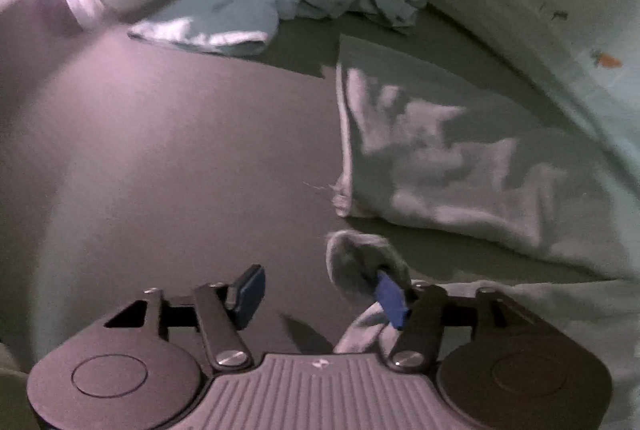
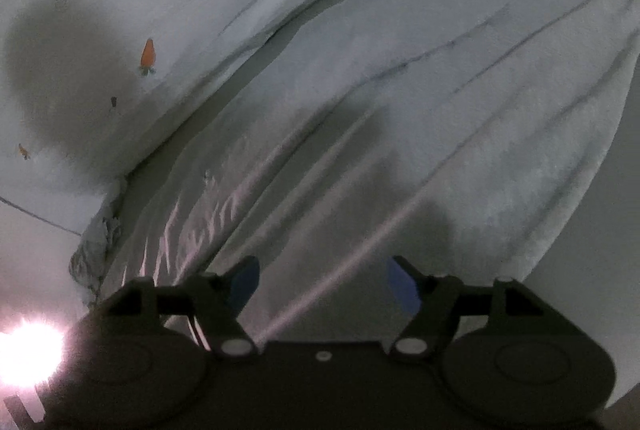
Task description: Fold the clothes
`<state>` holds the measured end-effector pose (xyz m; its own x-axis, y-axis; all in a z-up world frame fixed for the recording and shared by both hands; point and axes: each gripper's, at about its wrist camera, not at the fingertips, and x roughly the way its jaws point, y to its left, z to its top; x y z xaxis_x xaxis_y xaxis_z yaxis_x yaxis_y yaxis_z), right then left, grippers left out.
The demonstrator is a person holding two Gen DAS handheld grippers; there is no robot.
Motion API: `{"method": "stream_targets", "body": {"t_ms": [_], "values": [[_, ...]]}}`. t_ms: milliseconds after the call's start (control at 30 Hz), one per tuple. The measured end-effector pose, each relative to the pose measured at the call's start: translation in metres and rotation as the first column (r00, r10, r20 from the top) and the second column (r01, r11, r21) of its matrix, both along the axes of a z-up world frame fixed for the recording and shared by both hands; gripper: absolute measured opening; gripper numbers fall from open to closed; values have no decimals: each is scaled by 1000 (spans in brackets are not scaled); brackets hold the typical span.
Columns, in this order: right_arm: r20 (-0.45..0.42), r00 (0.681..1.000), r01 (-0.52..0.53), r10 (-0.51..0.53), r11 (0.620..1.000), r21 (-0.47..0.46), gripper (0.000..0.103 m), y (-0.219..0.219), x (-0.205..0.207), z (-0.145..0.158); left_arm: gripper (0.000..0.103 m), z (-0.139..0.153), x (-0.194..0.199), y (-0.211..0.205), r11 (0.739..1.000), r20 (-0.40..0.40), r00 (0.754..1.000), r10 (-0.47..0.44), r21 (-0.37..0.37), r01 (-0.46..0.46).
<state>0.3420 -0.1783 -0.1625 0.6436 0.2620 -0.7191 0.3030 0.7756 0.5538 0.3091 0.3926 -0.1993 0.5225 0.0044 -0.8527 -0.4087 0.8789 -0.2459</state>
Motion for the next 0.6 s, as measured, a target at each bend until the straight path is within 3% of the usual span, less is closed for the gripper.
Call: {"method": "stream_targets", "body": {"t_ms": [67, 133, 167, 367, 467, 600], "values": [[-7, 1000, -14, 14, 1000, -8, 72, 4, -1, -2, 63, -5, 0, -1, 1000, 11, 1000, 22, -12, -22], [-8, 1000, -22, 21, 1000, -12, 72, 5, -2, -3, 34, -4, -1, -4, 999, 42, 998, 37, 2, -37], [-8, 1000, -25, 25, 1000, -14, 72, 6, -2, -3, 1, -3, -1, -4, 998, 43, 998, 54, 11, -55], [-8, 1000, -29, 29, 999, -25, 72, 8, -2, -2, 0, 1, -4, 16, 964, 28, 977, 212, 158, -214], [-18, 999, -30, 29, 999, -32, 72, 6, -3, -3, 0, -2, -7, 36, 956, 5, 965, 261, 134, -260], [-16, 1000, -13, 12, 998, -57, 73, -5, -7, -1, 1, 7, -10, 33, 960, 35, 965, 259, 102, -262]]}}
